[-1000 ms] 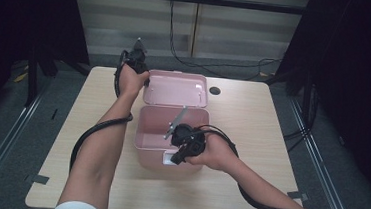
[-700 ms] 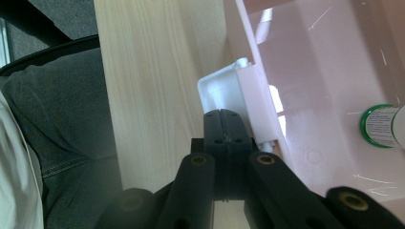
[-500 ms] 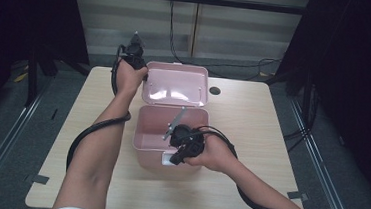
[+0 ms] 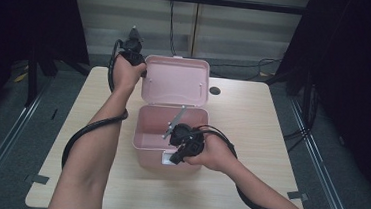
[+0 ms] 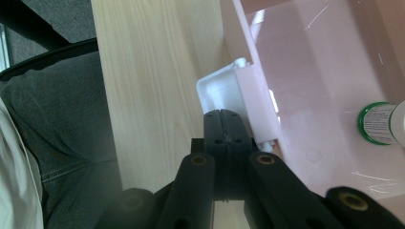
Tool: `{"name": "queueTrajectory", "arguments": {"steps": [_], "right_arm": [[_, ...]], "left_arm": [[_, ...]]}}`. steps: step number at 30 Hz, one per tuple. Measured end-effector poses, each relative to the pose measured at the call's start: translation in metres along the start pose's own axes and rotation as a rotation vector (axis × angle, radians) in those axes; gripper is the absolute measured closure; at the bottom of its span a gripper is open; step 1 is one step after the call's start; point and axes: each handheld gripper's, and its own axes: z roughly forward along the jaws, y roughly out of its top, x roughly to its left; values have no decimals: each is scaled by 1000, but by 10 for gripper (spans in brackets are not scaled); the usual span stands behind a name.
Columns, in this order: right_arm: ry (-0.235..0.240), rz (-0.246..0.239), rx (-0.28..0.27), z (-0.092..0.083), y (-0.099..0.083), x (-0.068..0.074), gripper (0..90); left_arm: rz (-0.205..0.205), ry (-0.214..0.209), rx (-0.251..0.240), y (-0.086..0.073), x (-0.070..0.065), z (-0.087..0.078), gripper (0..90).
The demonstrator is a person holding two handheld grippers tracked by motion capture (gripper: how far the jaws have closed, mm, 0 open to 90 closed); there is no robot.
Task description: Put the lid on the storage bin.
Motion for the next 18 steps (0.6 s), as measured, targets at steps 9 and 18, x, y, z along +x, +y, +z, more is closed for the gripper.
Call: {"name": "queueTrajectory", "arguments": {"steps": [9, 18], "right_arm": [[-7, 9, 2, 0, 1, 0, 900], [-6, 22, 6, 0, 1, 1, 900]], "left_arm": [[16, -4, 1, -1, -3, -14, 882], [43, 3, 7, -2, -6, -22, 884]]}}
